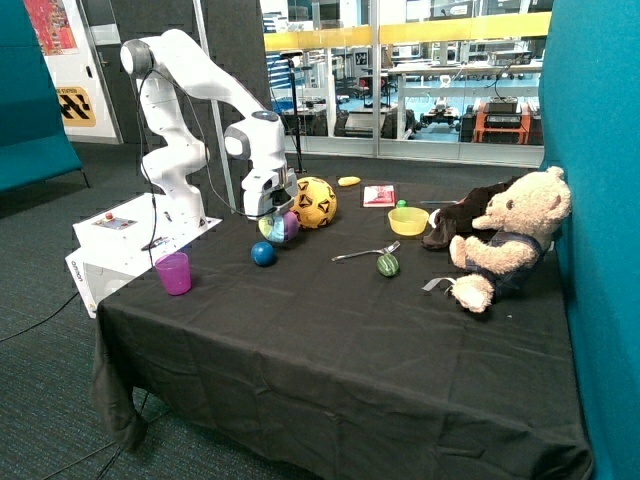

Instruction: Sort the balls from left to right in order of size

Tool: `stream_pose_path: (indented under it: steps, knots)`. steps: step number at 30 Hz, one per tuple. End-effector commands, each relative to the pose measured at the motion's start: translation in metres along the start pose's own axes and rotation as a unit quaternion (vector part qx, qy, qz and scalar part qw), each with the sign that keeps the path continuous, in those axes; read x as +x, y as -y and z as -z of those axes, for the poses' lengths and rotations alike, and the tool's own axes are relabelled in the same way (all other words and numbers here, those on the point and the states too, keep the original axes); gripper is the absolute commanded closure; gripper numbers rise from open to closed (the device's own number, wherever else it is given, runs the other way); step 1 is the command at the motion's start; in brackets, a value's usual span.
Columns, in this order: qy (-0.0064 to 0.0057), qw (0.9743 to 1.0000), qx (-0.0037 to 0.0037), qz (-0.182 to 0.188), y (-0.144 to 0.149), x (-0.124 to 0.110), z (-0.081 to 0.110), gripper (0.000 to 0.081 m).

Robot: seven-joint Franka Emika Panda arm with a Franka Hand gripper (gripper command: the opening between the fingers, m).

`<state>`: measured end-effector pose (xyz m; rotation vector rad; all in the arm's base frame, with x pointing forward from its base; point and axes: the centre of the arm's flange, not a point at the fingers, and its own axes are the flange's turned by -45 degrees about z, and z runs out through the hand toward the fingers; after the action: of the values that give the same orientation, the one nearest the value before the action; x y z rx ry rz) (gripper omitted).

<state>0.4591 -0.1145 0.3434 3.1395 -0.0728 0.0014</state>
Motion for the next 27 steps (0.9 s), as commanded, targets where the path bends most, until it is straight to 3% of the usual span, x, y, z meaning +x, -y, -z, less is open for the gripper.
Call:
stream_pose_path:
  steps: [1, 10, 27]
  knots:
    - [0.0004, 1.0000, 0.00063, 0.004, 0.000, 0.002, -0.003, 0.0808]
    - [0.0004, 0.9999, 0.00063, 0.010, 0.002, 0.011, 0.000, 0.0808]
    - [0.0004, 0.9998, 0.00063, 0.019, 0.013, 0.004, -0.013, 0.0808]
